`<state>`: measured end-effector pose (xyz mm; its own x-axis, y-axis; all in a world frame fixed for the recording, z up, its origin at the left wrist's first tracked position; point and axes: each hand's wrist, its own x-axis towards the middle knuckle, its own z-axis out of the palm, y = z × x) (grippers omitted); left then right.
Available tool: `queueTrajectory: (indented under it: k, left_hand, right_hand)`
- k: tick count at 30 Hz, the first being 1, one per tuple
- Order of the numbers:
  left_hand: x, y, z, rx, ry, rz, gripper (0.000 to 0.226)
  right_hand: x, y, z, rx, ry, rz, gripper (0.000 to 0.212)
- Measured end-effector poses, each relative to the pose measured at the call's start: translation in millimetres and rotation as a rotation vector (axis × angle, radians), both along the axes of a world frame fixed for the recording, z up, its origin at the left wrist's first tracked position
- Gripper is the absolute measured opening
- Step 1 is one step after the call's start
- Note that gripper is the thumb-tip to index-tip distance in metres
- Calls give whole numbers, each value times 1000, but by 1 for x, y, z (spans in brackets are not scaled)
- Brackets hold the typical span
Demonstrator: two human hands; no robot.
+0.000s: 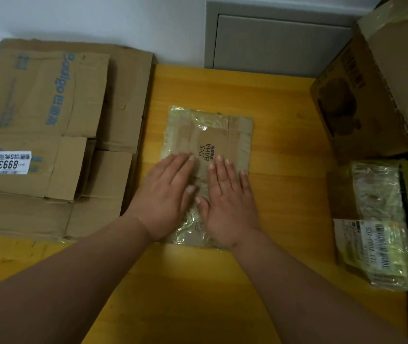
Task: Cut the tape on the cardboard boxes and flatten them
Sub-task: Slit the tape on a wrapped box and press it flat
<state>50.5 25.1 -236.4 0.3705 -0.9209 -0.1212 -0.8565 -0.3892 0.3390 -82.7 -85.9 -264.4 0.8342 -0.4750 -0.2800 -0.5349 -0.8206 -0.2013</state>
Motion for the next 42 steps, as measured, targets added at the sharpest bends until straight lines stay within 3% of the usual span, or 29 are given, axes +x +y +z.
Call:
queueTrajectory:
  k: [2, 5, 8, 11, 15, 20, 25, 27, 32, 35, 38, 42]
  left_hand:
    - [-3, 8, -9, 210, 36, -38, 71]
    - [-5, 8, -18, 275, -32, -16, 69]
    - [-5, -1, -7, 203, -64, 1, 70]
    - [8, -25, 5, 50, -77, 49, 54]
    - [22, -44, -6, 196, -27, 33, 70]
    - [27, -44, -20, 229, -117, 51, 71]
    - [38, -64, -11, 127, -264, -3, 50]
    - [46, -75, -9, 93, -249, 25, 55]
    - [52, -83, -26, 249, -123, -20, 72]
    - [53, -82, -31, 237, -93, -8, 72]
    - [53, -83, -27, 243, -73, -10, 69]
    - [62, -89, -11, 272, -23, -4, 64]
  right_hand:
    - [0, 0, 3, 33, -7, -1, 69]
    - [0, 0, 5, 73, -42, -57, 68]
    - [-1, 3, 1, 29, -8, -83, 67]
    - [-1, 4, 3, 17, 4, -68, 68]
    - [0, -1, 13, 50, -24, -73, 73]
    - [31, -36, 28, -42, -203, -143, 54]
    - [43, -54, 3, -22, -17, -79, 64]
    - [41, -53, 0, -34, -2, -81, 64]
    - [52, -59, 13, -55, -24, -102, 62]
    - [73, -74, 19, -56, -109, -153, 58]
    - [78, -80, 5, 25, 8, -123, 63]
    - [73, -82, -4, 5, 6, -92, 67]
